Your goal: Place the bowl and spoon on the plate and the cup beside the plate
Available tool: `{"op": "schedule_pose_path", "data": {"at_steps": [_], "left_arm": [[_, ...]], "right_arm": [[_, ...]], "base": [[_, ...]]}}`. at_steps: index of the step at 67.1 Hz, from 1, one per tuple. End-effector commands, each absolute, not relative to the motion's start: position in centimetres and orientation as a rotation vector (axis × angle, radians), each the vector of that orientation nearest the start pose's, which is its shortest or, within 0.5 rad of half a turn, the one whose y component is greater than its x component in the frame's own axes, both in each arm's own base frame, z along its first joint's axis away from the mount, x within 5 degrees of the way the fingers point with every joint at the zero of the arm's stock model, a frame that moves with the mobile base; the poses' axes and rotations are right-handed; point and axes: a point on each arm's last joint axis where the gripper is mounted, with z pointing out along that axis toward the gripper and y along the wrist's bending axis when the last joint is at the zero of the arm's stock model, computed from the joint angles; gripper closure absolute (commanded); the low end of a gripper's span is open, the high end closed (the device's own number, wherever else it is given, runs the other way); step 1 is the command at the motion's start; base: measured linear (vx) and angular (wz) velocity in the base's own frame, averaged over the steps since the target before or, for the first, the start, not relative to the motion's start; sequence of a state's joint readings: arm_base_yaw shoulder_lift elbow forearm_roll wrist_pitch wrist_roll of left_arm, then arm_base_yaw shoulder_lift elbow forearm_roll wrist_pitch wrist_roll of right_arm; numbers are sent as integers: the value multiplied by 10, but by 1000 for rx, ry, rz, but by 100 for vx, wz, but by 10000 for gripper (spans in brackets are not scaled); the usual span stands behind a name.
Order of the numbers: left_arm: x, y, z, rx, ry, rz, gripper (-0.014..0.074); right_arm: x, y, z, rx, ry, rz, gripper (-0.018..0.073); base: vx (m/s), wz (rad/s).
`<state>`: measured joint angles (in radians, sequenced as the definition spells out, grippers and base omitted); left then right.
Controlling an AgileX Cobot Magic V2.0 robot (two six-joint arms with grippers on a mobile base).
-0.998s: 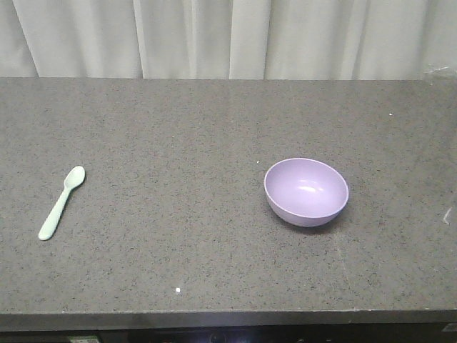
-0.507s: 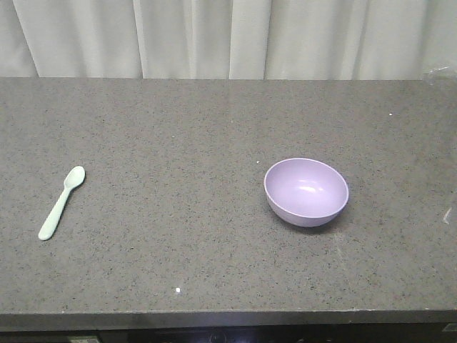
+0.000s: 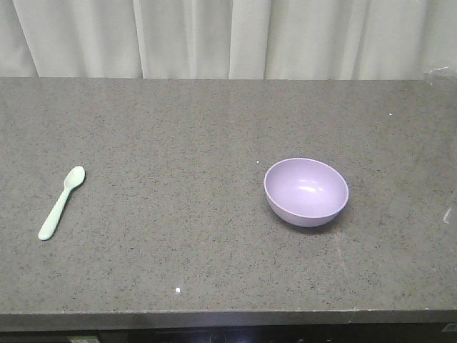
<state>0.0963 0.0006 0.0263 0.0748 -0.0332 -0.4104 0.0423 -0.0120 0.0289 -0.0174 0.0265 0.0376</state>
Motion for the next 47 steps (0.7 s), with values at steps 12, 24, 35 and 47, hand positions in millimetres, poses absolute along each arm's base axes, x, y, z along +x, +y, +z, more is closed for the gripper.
{"op": "schedule_pose_path", "data": {"at_steps": [12, 24, 35, 47], "left_arm": [[57, 4, 214, -293, 1327, -233, 602], [56, 4, 218, -285, 1287, -240, 602], [55, 3, 222, -351, 1233, -351, 602], [50, 3, 249, -339, 1173, -368, 602]], "right_arm": [[56, 2, 206, 82, 1451, 143, 561], [56, 1, 206, 171, 1446, 234, 561], [56, 1, 206, 255, 1447, 321, 561], [51, 4, 227, 207, 1457, 322, 561]], "base": [[0, 0], [0, 0], [0, 0], [0, 0]]}}
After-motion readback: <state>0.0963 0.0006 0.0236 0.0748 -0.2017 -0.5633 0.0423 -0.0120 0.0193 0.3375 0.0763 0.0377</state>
